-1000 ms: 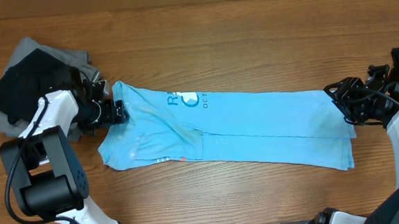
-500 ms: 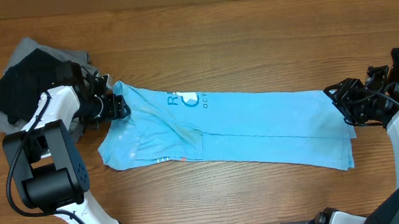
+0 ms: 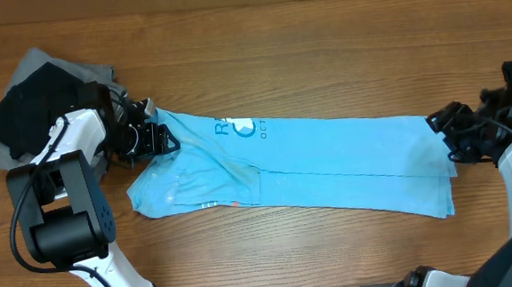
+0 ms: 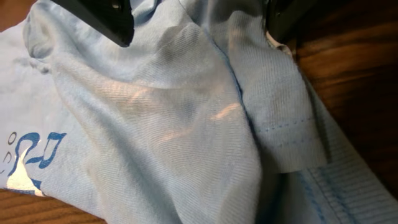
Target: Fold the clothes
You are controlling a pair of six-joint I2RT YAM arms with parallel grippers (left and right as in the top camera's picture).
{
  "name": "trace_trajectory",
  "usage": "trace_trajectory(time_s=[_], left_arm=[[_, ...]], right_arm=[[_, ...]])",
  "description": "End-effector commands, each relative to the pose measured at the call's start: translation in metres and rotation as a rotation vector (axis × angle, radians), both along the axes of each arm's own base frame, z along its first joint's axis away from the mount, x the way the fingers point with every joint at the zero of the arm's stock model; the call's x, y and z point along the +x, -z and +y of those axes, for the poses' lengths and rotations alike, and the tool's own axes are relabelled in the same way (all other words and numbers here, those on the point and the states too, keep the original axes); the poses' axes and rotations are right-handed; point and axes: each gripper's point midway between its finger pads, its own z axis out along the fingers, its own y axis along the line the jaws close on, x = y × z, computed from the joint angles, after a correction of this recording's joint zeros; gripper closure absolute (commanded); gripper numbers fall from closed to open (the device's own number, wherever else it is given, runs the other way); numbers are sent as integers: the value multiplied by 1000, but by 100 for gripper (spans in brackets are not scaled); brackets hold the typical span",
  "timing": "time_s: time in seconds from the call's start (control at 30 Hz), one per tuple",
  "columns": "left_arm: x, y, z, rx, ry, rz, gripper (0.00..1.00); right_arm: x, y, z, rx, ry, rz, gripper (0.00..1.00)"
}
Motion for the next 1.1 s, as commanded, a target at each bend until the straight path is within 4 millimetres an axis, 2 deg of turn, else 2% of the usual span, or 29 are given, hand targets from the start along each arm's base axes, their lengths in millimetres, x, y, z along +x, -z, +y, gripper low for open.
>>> trace_trajectory(time_s=[0.0, 0.03, 0.13, 0.23, 0.37, 0.53, 0.63, 0.77, 0.87, 1.07], left_arm=[[-46, 50, 5, 75, 9, 211, 10], [-45, 49, 5, 68, 6, 210, 0], [-44, 40, 4, 30, -4, 213, 0], [-39, 22, 9, 26, -11, 208, 0], [-23, -15, 13, 42, -16, 139, 0], [-12, -70, 15, 61, -24, 51, 0], [-12, -98, 15, 65, -27, 33, 0], [-14, -125, 16, 74, -28, 12, 0], [-9, -132, 17, 80, -29, -17, 0], [-7, -133, 17, 82, -29, -26, 0]], right_arm=[[-8, 23, -30, -37, 77, 89, 35], [-11, 32, -35, -23, 95, 115, 34], [-19, 53, -50, -3, 116, 164, 29], [-22, 63, -64, 12, 140, 166, 28], [-18, 65, -74, 8, 70, 104, 28], [-25, 82, -82, 2, 29, 126, 27], [-27, 94, -72, 46, -34, 134, 27], [-33, 107, -45, 133, -143, 160, 27], [-39, 113, -31, 168, -175, 203, 30], [-48, 114, -17, 191, -222, 249, 48]])
